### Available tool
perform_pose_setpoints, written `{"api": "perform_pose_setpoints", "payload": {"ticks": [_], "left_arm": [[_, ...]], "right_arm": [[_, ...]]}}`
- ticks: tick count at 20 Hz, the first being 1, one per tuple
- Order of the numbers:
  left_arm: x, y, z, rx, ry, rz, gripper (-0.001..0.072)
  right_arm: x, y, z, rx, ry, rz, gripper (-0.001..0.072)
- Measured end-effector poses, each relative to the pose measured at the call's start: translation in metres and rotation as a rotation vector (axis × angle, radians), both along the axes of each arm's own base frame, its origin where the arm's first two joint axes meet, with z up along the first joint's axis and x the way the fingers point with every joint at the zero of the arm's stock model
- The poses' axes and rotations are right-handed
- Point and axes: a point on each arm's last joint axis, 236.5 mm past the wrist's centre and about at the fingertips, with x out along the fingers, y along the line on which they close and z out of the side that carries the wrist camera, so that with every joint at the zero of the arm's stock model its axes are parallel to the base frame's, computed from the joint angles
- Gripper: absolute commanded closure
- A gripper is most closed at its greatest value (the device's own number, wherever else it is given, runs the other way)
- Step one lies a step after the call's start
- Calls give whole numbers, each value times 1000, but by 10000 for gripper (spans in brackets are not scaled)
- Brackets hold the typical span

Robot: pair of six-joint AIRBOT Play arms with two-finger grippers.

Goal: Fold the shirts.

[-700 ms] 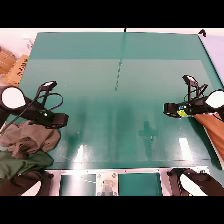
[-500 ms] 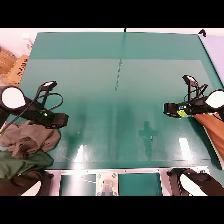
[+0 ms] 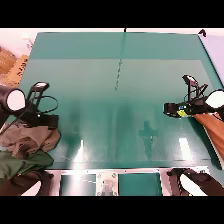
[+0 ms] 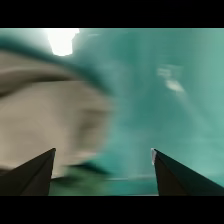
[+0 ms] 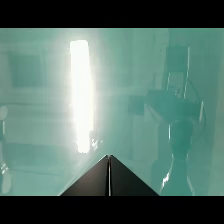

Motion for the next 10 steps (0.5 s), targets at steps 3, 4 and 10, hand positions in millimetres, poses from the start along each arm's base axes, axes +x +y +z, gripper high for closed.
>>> {"api": "perform_pose_setpoints", "payload": {"ticks": [3, 4, 10], "left_arm": [[-9, 46, -14, 137, 35, 75, 30], [-14, 60, -22, 167, 53, 103, 30], [-36, 108, -77, 214, 95, 205, 671]], "right_arm": [[0, 0, 0, 0, 0, 0, 695], [0, 0, 0, 0, 0, 0, 695], [0, 0, 0, 0, 0, 0, 695]]}}
